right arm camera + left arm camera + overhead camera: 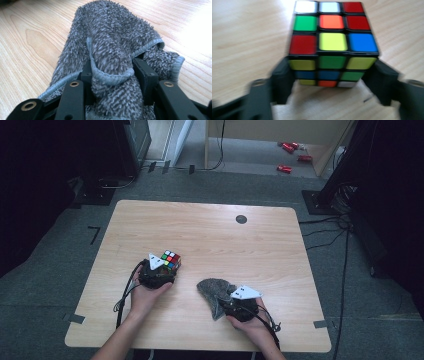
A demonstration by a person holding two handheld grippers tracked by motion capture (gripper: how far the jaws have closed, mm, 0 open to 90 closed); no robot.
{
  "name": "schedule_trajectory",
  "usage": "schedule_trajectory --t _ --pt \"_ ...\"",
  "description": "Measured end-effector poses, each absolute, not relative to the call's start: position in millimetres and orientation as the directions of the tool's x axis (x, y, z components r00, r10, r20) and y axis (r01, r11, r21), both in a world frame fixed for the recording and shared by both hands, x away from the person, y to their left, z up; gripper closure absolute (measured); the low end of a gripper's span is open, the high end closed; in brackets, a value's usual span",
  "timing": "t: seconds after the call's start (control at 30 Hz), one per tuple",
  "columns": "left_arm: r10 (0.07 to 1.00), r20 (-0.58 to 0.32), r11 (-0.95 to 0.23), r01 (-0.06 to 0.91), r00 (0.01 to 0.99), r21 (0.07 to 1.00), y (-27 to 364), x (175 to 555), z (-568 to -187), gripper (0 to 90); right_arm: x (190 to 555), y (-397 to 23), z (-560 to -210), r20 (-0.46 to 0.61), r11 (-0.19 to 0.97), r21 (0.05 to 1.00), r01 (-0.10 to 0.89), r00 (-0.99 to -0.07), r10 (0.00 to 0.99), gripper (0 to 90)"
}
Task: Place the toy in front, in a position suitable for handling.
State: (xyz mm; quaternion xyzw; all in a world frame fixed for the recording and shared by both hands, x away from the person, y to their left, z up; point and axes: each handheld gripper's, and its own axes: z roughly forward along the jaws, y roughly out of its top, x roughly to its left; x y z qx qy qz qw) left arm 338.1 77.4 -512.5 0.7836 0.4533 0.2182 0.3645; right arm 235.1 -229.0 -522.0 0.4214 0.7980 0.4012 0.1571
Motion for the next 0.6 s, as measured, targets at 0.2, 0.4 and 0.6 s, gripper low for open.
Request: schedule_trajectory --t 0.2,0.4,0.6 --pt "0.831 0.031 -0.378 0.524 0.555 0.763 76.8 327.1 -510.8 34.8 235.1 -229.0 -522.1 0.087 0.323 0.773 0.546 -0.595 0.799 58.9" --pt "0.771 0.023 -0.427 0.491 0.636 0.759 79.5 305.1 -511.7 34.8 235.1 -229.0 -522.1 0.087 0.323 0.773 0.546 -0.595 0.799 59.0" --pt "0.784 -0.026 -0.393 0.529 0.620 0.752 78.1 312.3 -513.7 26.7 235.0 -228.9 -522.1 0.087 0.323 0.773 0.546 -0.595 0.799 58.9"
